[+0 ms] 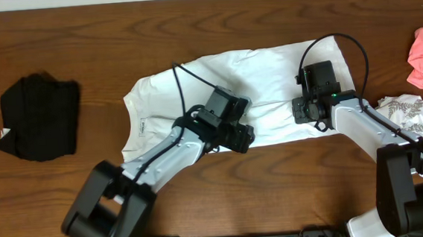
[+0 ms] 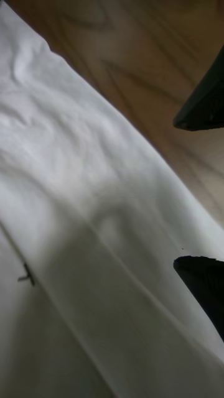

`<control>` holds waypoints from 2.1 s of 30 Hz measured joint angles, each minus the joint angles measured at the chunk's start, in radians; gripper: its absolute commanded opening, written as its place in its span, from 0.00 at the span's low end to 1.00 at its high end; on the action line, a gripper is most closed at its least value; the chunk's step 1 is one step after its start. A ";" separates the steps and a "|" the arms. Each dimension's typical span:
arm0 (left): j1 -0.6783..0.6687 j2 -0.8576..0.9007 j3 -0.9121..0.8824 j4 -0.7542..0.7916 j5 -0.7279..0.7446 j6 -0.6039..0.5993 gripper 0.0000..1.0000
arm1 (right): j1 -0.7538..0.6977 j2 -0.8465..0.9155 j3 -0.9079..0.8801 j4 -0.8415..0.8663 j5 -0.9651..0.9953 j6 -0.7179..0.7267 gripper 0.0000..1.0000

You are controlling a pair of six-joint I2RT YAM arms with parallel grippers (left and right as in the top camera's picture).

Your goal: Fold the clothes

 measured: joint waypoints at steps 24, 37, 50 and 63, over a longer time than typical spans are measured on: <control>-0.001 0.080 0.002 0.032 0.000 -0.067 0.65 | -0.087 0.061 0.000 0.176 0.042 0.014 0.13; -0.001 0.080 0.006 0.017 0.001 -0.067 0.65 | -0.188 0.087 -0.003 0.370 0.045 0.013 0.14; 0.037 0.027 0.003 -0.009 -0.001 -0.071 0.66 | -0.192 -0.003 0.001 0.174 0.006 -0.012 0.17; 0.065 -0.051 0.002 -0.082 -0.008 -0.071 0.66 | -0.191 -0.041 0.023 -0.058 -0.070 -0.014 0.16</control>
